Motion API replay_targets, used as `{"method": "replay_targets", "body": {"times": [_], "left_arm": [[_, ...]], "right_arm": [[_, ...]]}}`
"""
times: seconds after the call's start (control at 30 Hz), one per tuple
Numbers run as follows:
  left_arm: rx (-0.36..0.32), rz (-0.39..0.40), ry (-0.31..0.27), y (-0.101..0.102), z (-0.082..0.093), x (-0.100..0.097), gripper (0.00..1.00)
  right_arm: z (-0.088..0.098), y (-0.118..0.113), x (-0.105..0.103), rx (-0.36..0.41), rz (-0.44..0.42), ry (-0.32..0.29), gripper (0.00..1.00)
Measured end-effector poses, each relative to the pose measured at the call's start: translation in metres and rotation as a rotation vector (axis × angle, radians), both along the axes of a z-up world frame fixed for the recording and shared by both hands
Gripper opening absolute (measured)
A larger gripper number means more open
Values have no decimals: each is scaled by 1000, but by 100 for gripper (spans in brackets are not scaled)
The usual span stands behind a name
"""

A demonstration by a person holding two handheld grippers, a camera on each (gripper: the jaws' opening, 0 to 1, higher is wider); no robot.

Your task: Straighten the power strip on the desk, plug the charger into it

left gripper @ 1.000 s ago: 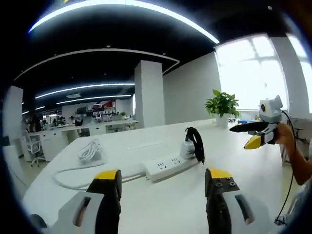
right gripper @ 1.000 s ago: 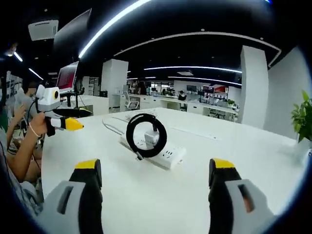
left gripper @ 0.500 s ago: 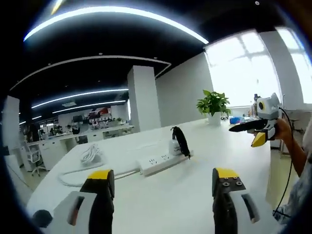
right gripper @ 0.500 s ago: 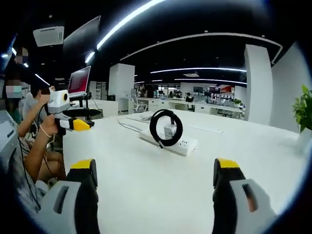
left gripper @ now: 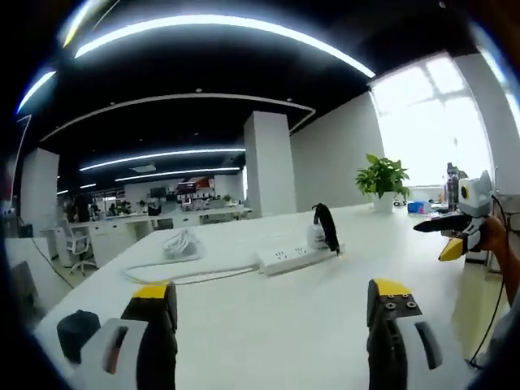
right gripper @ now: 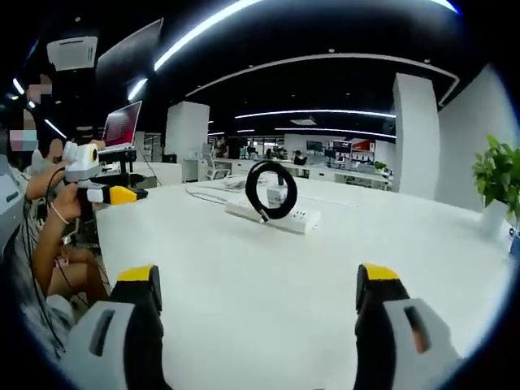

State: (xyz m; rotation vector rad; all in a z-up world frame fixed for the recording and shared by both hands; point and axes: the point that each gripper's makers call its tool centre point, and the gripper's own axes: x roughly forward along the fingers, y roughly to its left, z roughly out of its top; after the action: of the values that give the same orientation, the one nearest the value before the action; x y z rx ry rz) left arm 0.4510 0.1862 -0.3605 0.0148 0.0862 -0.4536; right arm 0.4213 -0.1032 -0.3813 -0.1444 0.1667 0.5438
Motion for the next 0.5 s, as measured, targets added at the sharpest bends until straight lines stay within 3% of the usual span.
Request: {"method": "replay_targets", "body": {"times": [0.2,0.5], "left_arm": [[-1,18,28,4,-9,-6,99],[1,21,58,3,-17,-13,99]], "right_arm": [[-5,-12,-10,48,-46,18,100],[-15,-25,-16,60,-91,45,100]]}}
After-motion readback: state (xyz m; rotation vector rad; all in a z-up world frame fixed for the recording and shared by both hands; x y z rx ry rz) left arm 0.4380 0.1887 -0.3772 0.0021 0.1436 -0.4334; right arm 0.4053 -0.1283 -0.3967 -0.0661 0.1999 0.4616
